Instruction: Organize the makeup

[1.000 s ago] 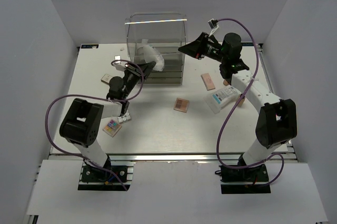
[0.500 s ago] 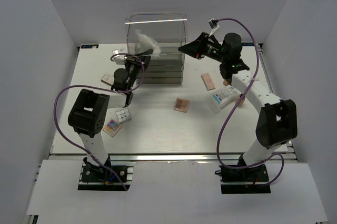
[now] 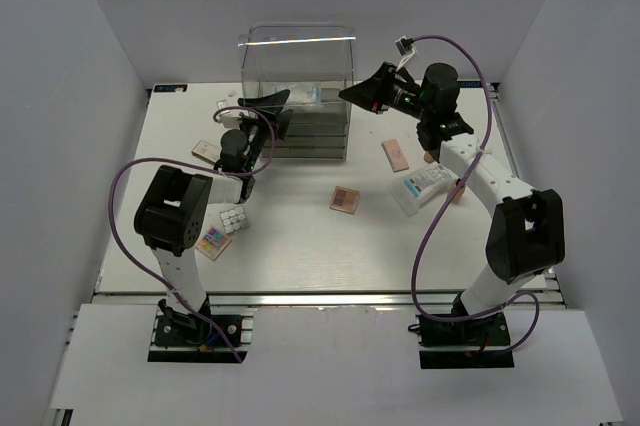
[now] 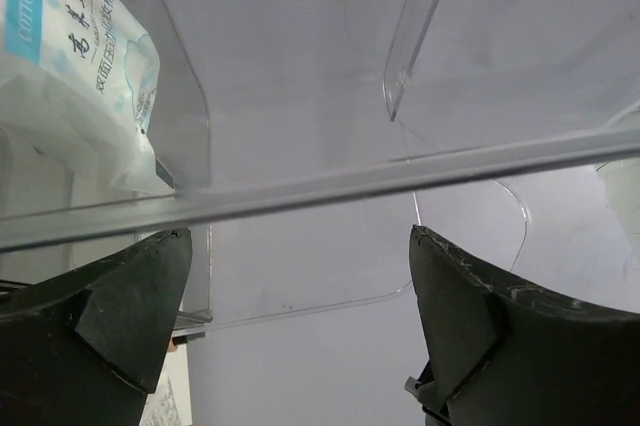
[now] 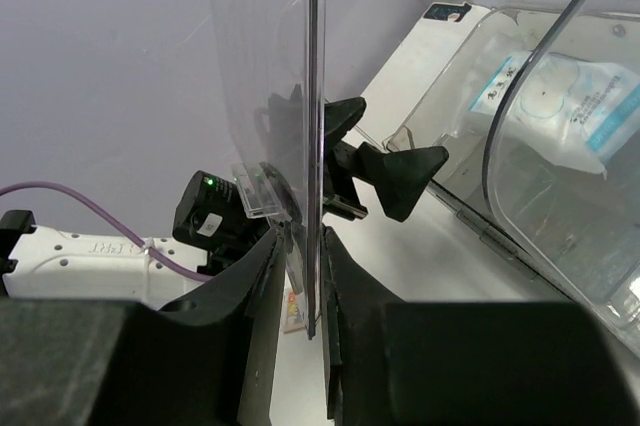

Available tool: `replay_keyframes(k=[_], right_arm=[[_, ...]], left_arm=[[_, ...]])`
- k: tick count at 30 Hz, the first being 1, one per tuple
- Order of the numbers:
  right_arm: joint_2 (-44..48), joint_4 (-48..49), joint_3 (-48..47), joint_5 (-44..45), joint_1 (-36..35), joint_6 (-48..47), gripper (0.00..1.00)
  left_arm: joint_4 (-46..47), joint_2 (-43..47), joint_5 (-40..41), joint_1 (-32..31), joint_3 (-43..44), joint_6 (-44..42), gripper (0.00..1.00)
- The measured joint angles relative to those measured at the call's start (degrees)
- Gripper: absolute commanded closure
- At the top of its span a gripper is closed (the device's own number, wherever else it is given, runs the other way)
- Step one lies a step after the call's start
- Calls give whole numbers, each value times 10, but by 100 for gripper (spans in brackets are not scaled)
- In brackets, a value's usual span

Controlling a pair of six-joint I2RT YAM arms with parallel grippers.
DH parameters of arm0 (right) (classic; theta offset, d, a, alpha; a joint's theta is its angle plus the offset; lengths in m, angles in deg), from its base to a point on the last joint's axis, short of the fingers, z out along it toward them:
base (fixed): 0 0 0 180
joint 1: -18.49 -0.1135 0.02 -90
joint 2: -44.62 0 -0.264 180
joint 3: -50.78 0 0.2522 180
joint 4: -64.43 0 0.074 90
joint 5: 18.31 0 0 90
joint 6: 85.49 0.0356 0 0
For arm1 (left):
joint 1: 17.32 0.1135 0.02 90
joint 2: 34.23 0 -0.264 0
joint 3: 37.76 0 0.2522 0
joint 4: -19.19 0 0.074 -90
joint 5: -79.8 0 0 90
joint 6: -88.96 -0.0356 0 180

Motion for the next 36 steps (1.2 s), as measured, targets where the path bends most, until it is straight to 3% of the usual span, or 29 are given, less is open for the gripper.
replay_keyframes(k=[7,19,27,36], right_arm=[[2,-6,1,1,0,-6,76],[18,-14,1,-2,0,-5,76],[18,-19,1,-3,0,-11,76],[18,-29,1,-3,0,-21,76]], left_arm=[[-34,49,-29,-6,-3,0,2],[-255,263,-75,-10,-119,-115,2],[-413,384,-47,-10,-154,-209,2],[-523,453,24,0,-204,-203,2]])
